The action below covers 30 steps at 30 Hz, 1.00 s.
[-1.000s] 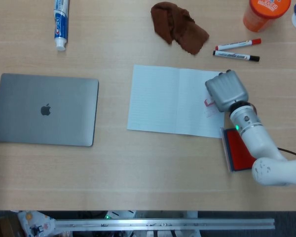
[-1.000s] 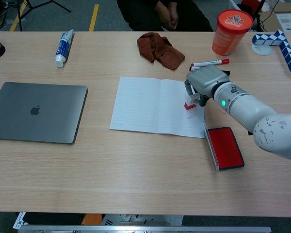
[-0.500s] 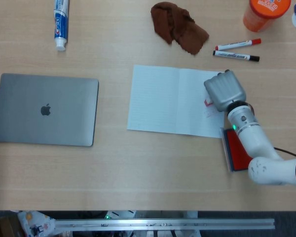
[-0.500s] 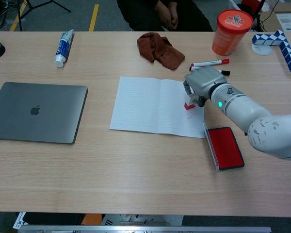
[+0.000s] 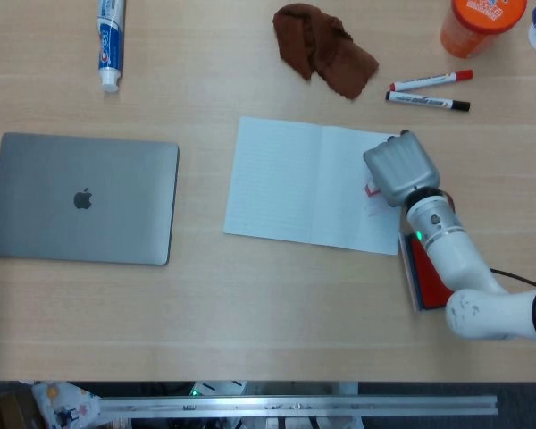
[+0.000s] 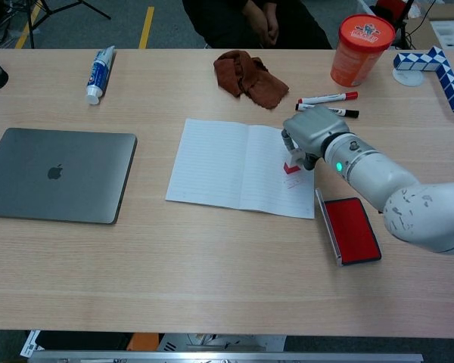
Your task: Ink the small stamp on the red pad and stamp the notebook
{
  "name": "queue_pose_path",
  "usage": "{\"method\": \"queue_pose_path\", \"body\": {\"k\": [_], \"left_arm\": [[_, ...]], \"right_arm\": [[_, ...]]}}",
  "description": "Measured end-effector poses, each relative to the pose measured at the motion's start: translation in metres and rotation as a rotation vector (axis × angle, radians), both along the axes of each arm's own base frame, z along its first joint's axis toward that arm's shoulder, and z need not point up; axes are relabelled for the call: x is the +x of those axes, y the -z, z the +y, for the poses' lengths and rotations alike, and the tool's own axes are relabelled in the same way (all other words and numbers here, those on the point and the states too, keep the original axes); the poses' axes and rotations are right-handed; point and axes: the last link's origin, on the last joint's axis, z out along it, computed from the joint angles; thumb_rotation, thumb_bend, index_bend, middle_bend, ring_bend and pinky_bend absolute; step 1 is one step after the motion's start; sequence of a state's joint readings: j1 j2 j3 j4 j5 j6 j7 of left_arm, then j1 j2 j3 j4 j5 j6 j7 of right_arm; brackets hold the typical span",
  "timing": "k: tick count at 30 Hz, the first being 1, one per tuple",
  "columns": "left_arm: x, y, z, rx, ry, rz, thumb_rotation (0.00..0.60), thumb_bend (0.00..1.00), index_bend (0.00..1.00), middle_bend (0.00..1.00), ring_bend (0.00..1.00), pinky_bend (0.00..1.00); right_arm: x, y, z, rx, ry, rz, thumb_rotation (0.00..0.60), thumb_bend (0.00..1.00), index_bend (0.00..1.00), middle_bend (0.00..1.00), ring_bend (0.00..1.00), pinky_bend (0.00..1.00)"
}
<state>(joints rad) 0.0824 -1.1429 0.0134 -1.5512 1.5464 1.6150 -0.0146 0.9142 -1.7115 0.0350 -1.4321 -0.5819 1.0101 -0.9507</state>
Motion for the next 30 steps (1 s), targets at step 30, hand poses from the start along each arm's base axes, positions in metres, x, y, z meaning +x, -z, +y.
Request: {"method": "queue_pose_path", "body": {"k": [30], "left_arm": [[0.0001,0.0004,-0.0014,0.001,0.004,-0.003,0.6,0.29,0.0,0.0,0.0,0.02]], "right_arm": [[-0.007,0.0029,0.0067,-0.005,-0.051,0.069,0.6,0.47,0.87,0.63,0.44,0.37]]}}
